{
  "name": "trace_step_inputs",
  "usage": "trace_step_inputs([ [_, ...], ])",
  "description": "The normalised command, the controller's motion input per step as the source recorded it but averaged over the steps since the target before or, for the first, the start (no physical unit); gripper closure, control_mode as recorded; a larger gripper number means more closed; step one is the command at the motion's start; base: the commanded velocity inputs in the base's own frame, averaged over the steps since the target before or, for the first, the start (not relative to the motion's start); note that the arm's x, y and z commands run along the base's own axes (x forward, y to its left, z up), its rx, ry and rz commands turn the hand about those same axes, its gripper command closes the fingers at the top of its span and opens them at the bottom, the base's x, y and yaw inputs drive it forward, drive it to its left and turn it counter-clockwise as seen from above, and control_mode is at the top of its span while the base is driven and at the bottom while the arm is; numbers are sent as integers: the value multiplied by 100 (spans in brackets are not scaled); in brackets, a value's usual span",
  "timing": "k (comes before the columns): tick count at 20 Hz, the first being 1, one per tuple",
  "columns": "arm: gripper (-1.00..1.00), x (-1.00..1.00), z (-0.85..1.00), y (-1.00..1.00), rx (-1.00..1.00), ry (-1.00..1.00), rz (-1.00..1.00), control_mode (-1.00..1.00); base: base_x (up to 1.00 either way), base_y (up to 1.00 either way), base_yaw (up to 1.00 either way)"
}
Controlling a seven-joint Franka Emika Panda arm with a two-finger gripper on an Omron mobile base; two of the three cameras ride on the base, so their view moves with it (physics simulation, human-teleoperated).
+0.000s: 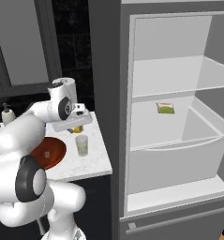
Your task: Grab a lemon wedge from the fridge and one ice cube from the ice bowl, and put them in the glass of lemonade.
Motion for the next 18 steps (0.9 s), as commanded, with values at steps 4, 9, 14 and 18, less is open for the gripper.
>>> trace_step_inputs([
  [4, 100, 13, -15, -12, 0, 1, 0, -100, 0, 0, 0],
  [9, 100, 0, -53, -8, 9, 0, 0, -100, 0, 0, 0],
  [14, 100, -11, -15, 0, 9, 0, 0, -100, 0, 0, 0],
  [18, 100, -4, 0, -2, 2, 0, 0, -100, 0, 0, 0],
])
